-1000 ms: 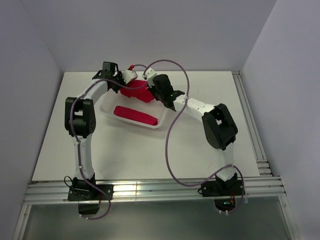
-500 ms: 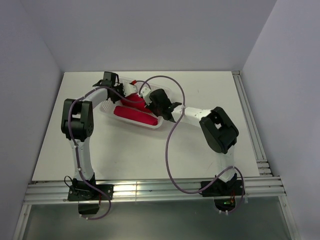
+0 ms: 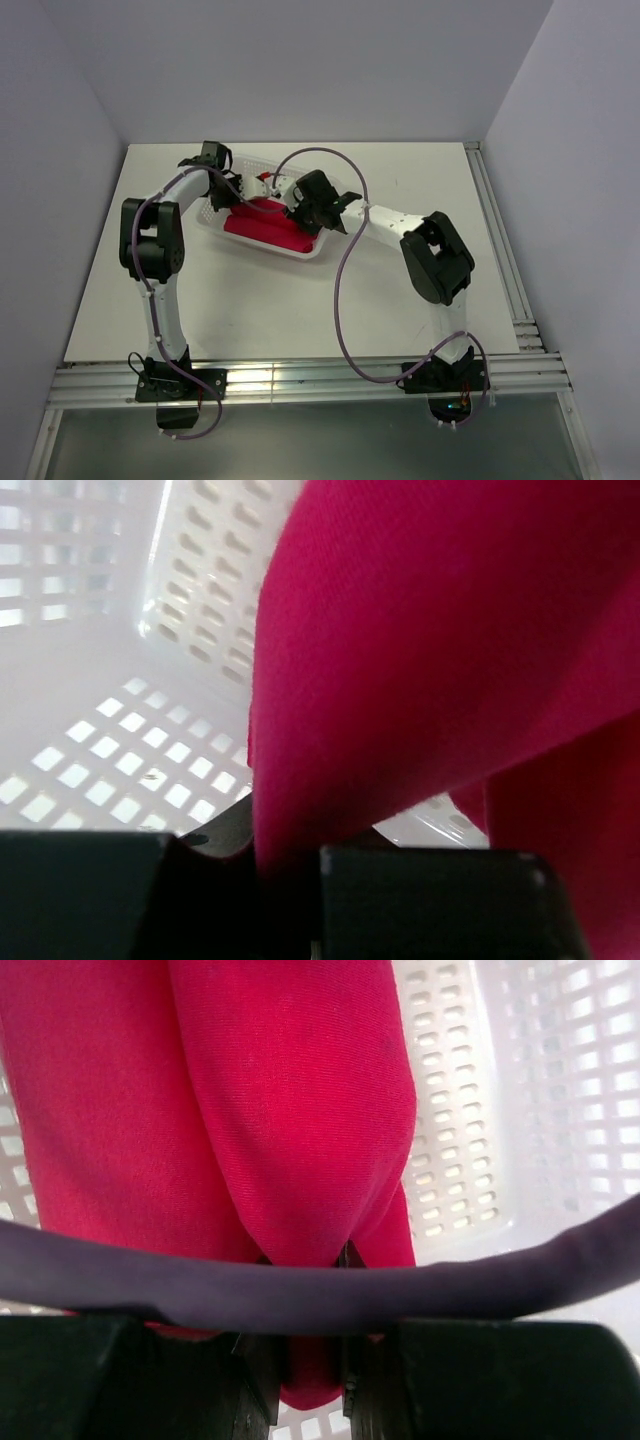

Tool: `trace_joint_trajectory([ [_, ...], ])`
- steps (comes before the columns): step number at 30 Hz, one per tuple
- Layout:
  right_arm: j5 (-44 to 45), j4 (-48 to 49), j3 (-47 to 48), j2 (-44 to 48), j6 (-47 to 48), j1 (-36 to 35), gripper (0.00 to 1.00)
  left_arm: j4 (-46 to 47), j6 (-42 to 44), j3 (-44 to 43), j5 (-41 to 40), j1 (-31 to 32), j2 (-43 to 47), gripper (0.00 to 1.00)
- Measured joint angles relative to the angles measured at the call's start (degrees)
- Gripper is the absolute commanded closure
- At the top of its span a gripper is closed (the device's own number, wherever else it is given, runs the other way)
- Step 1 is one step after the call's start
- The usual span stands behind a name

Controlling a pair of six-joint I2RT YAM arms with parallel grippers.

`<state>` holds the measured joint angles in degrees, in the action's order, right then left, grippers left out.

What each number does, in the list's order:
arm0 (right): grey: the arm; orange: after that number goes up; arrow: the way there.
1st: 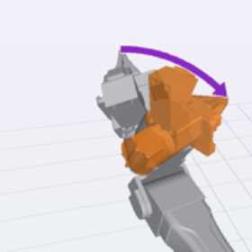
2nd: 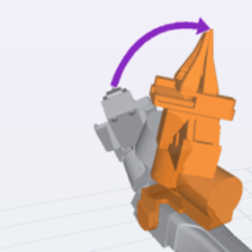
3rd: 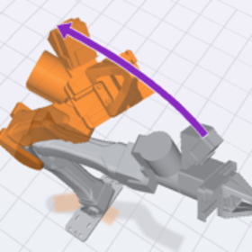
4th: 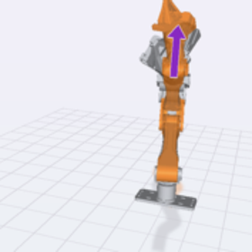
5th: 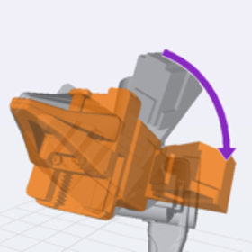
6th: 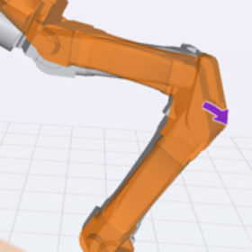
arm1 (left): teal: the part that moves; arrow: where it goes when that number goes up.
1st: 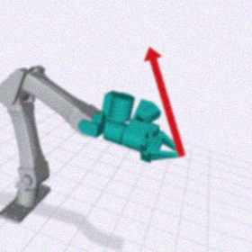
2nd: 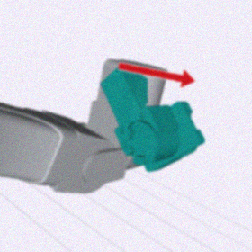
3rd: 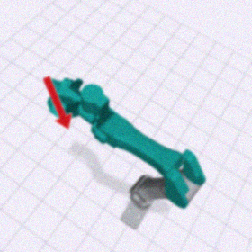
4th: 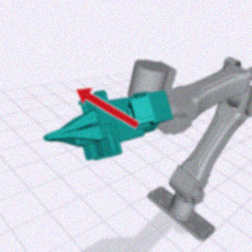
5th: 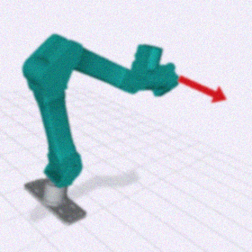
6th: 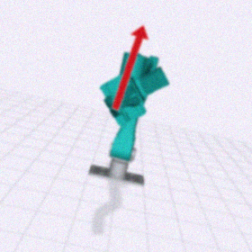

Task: Roll the t-shirts
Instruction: Place the rolled tshirt into the container

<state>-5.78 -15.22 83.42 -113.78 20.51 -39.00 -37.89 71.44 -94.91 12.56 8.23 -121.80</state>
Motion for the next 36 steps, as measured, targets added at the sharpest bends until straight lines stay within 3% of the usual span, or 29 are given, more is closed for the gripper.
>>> trace_joint_trajectory([
  [2, -1.2, -0.9, 0.3, -0.4, 0.2, 0.0, 1.00, -1.3, 0.9, 0.0, 0.2, -0.3, 0.0, 0.87],
  [7, -2.7, -2.1, 1.0, -0.8, 0.5, 0.0, 0.99, -4.3, 2.3, -0.7, 0.5, -0.6, 0.0, 0.82],
  [19, -3.9, -5.2, 1.8, -0.9, 1.3, 0.1, 0.78, -9.6, 6.7, -1.4, 1.4, -1.2, 0.3, 0.61],
  [36, -7.0, -6.4, 2.3, -0.9, 2.4, 0.2, 0.43, -16.7, 14.5, -4.1, 1.6, -2.8, 2.1, 0.58],
])
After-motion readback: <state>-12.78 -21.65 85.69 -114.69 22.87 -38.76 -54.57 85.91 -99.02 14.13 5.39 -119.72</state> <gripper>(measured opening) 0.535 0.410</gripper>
